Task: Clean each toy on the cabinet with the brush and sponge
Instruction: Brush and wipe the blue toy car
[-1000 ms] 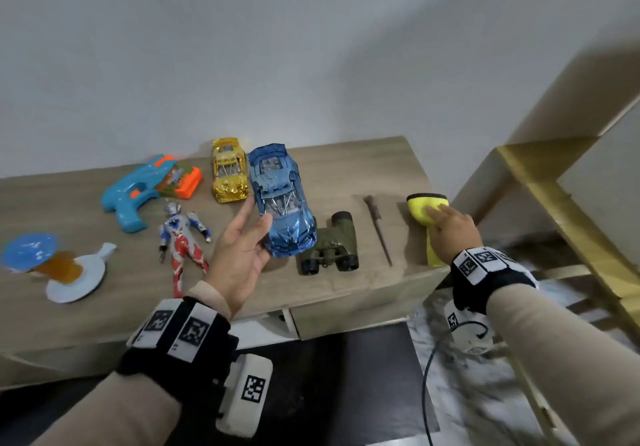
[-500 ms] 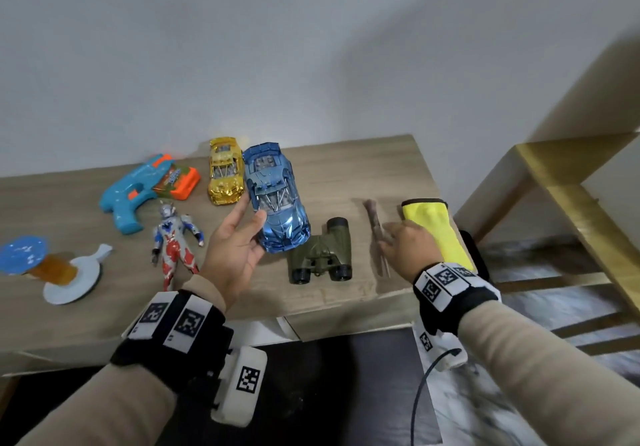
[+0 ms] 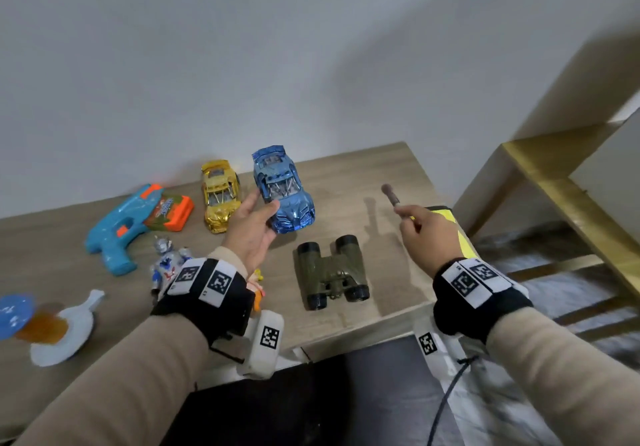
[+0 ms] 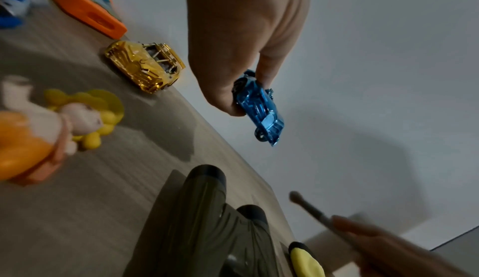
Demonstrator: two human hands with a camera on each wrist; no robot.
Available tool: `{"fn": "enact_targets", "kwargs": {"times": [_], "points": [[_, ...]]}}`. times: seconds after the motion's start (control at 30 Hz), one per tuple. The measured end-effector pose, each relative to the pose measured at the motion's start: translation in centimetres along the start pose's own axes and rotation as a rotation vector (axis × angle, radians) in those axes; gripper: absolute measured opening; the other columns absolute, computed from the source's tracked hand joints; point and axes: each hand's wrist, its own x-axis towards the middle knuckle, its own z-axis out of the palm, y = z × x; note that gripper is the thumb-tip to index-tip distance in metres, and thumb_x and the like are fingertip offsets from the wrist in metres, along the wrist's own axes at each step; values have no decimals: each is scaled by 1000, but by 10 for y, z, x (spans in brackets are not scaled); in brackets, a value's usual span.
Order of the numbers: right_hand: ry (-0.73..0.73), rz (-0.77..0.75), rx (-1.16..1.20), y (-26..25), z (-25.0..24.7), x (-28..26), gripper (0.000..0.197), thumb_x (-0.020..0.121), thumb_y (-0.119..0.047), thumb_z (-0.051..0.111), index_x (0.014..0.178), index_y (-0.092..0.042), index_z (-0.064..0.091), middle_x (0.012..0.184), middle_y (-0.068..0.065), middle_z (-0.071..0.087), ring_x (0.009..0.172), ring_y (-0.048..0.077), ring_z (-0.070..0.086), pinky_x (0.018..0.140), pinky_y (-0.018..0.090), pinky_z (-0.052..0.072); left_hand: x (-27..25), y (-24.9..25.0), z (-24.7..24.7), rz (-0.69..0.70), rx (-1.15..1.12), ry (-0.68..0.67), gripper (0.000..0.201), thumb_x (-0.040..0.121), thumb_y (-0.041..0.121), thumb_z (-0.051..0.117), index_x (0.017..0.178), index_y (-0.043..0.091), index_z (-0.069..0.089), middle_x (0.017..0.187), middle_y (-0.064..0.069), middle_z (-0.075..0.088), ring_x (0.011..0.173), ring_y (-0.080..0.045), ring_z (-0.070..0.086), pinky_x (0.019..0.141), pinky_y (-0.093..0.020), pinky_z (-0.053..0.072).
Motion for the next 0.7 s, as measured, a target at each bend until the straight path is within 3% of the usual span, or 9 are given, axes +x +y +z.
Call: {"fn": "enact_targets", "kwargs": {"times": [0.17,0.27,0.33,0.4,0.5,0.7], "points": [[129,13,230,-24,-23,2,29,88,-15,47,98,-33,68,71,0,65,54,13,50,51,16,39,39,-1,5,-41,54,11,54,94,-5,44,144,15,37,135,-13,55,110,-25,61,82,-36,56],[155,9,421,-30,-29,0,29,88,-12,50,90,-35,68,67,1,60,51,13,44,51,23,40,60,-7,2,-82,63,29,56,95,-5,43,145,17,35,135,-14,54,106,-25,63,75,-36,58],[161,16,545,-33,-31,-2,28,88,-9,51,91,-29,70,64,0,57,51,10,44,50,22,41,73,-12,0,-105,87,36,54,95,-5,42,144,16,37,135,-14,55,109,-27,62,76,-39,57],[156,11,596,-35,-32,-3,26,88,-6,52,93,-23,71,63,-1,56,50,7,45,50,19,41,82,-17,-2,-131,109,54,52,95,-5,42,143,16,37,134,-13,56,112,-28,60,84,-43,55],[131,-19,607,-37,-30,-4,27,88,-6,52,90,-27,70,68,-2,58,52,3,48,58,24,43,94,-23,-8,-151,158,91,58,92,-4,47,145,17,34,139,-11,52,120,-27,56,104,-51,43],[102,-26,616,-42,-26,-3,27,88,-6,54,93,-27,70,73,-2,60,55,1,52,62,26,44,103,-23,-5,-121,281,132,60,93,3,53,146,22,33,143,-2,49,127,-22,51,110,-43,38]]}}
